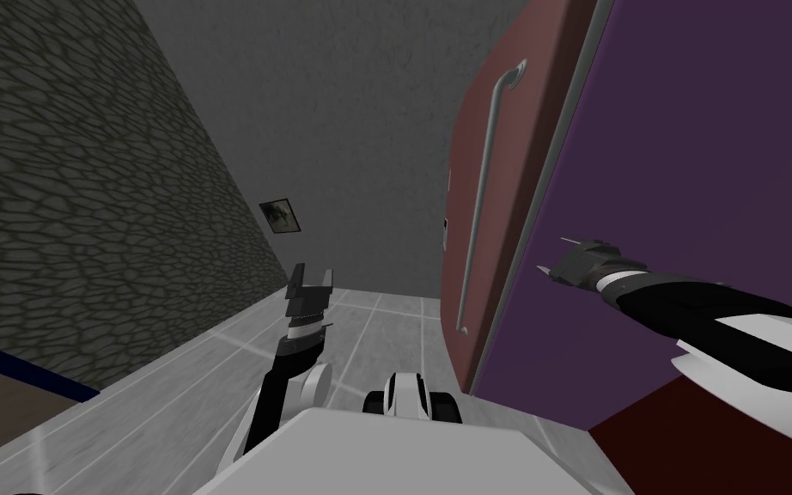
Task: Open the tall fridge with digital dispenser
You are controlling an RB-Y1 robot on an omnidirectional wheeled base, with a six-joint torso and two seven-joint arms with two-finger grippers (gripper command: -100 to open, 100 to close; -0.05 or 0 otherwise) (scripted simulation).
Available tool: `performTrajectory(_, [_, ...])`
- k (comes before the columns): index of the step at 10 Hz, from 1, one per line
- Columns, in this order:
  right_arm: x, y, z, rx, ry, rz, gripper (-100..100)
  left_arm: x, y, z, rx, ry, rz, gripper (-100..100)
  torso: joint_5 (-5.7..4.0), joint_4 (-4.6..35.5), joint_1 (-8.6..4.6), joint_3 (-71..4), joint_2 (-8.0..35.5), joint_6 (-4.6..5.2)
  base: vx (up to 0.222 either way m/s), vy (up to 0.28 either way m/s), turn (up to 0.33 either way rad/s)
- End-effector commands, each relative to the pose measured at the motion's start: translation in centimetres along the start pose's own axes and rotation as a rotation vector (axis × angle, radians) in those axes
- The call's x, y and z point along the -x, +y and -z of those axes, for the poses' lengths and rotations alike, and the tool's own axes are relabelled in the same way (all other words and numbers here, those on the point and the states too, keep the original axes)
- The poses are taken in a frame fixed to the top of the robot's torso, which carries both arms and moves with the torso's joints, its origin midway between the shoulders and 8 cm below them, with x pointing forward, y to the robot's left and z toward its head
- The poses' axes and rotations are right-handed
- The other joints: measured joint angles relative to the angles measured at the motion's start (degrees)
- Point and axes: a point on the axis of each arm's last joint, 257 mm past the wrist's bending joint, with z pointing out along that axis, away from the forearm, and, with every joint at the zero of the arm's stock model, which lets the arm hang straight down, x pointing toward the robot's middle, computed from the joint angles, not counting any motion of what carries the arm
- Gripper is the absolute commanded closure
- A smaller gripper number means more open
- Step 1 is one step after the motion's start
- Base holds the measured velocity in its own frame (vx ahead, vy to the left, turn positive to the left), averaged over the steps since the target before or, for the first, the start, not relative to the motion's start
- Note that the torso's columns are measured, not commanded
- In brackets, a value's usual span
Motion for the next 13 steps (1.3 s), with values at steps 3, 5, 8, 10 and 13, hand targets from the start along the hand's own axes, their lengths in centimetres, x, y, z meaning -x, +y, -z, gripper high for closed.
performTrajectory(3, [3.3,-2.8,0.2,-0.05,-0.061,0.056,-100,0.0,0.0,0.0,0.0,0.0,0.0,0,0.1,0.0,0.14,-0.07,-0.08,-0.1,0.004,0.007,0.002])
performTrajectory(5, [3.3,-2.8,0.2,-0.05,-0.061,0.056,-100,0.0,0.0,0.0,0.0,0.0,0.0,0,0.19,-0.01,0.34,-0.13,-0.13,-0.1,-0.004,0.004,0.004])
performTrajectory(8, [3.3,-2.8,0.2,-0.05,-0.061,0.056,-100,0.0,0.0,0.0,0.0,0.0,0.0,0,0.06,-0.1,0.31,-0.05,-0.1,-0.13,0.004,0.002,-0.012])
performTrajectory(10, [4.5,-2.9,0.6,-0.052,-0.081,0.091,-100,0.0,0.0,0.0,0.0,0.0,0.0,0,0.06,-0.08,0.26,-0.07,-0.1,-0.15,-0.007,-0.001,0.04])
performTrajectory(13, [4.5,-2.9,0.6,-0.052,-0.081,0.091,-100,0.0,0.0,0.0,0.0,0.0,0.0,0,-0.15,-0.29,0.26,-0.01,-0.13,0.0,0.015,0.003,-0.001])
